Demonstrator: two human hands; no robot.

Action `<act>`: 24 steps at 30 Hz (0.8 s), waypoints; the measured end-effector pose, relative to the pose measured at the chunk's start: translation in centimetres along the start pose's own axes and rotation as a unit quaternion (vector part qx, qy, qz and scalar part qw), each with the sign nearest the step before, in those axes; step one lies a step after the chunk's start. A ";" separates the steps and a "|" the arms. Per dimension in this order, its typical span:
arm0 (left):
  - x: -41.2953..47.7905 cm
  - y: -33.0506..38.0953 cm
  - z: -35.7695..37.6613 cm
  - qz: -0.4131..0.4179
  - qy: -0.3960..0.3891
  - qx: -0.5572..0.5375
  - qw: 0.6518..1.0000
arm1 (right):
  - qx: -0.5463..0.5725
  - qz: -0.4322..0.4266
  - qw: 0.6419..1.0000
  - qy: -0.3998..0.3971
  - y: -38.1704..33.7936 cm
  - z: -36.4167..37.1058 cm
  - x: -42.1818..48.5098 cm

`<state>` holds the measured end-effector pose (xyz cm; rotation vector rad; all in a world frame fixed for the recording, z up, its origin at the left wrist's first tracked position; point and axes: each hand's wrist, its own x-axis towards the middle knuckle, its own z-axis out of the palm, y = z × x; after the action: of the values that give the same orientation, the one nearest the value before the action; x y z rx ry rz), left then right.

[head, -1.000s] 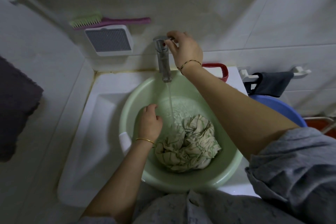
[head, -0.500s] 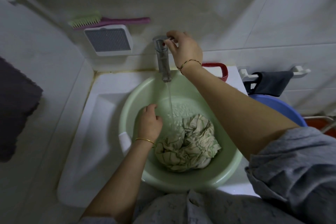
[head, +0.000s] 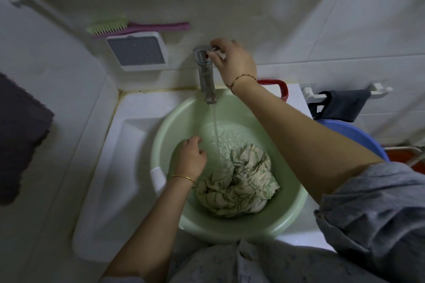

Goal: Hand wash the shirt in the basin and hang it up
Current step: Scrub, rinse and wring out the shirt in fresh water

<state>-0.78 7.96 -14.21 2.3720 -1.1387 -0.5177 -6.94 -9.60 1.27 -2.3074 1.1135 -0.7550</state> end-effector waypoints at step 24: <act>-1.4 -1.5 0.8 -0.111 -0.053 -0.018 0.992 | -0.069 0.253 0.890 -0.373 9.8 5.1 -14.7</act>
<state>-1.09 9.66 -15.51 2.4791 -0.9044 -0.7396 -16.67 -2.38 -12.55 -1.9592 1.2971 0.3995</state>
